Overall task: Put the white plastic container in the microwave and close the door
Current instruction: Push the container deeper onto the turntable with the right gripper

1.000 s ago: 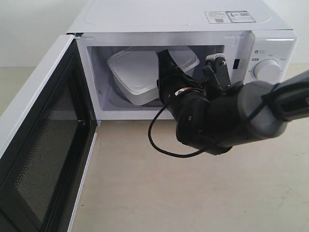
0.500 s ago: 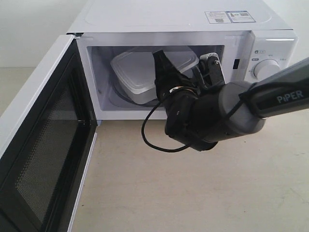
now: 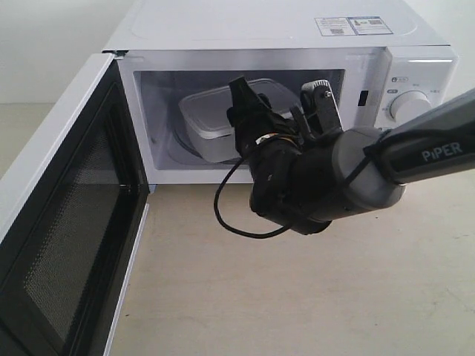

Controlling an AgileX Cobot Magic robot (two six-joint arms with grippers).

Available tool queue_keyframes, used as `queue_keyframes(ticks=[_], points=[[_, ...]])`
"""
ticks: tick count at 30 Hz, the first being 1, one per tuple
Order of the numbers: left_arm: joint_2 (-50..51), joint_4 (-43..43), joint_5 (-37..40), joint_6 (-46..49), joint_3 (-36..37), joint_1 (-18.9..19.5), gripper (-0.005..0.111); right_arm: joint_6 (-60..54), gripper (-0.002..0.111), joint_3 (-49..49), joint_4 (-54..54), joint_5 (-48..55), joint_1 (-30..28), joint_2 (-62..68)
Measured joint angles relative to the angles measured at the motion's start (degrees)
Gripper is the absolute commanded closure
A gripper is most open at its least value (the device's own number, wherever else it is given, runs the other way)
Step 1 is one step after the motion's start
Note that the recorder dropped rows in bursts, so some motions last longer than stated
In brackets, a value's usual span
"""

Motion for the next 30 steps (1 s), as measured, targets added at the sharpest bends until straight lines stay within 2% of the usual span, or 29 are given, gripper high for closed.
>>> queue_keyframes(ticks=[5, 10, 14, 18, 23, 30], points=[[0.0, 0.0, 0.0, 0.0, 0.0, 0.0, 0.102, -0.8, 0.080, 3.9, -3.2, -0.3, 2.3, -2.7], [0.0, 0.0, 0.0, 0.0, 0.0, 0.0, 0.102, -9.4, 0.108, 13.4, -11.0, 0.0, 2.8, -8.3], [0.0, 0.0, 0.0, 0.0, 0.0, 0.0, 0.102, -25.4, 0.108, 19.4, -19.7, 2.9, 2.8, -12.3], [0.0, 0.0, 0.0, 0.0, 0.0, 0.0, 0.102, -40.6, 0.108, 20.7, -22.3, 1.7, 2.8, -11.3], [0.0, 0.0, 0.0, 0.0, 0.0, 0.0, 0.102, -46.0, 0.108, 18.7, -22.9, -4.2, 2.8, -5.1], [0.0, 0.0, 0.0, 0.0, 0.0, 0.0, 0.102, -48.1, 0.108, 11.7, -23.6, -5.4, 1.4, 1.2]])
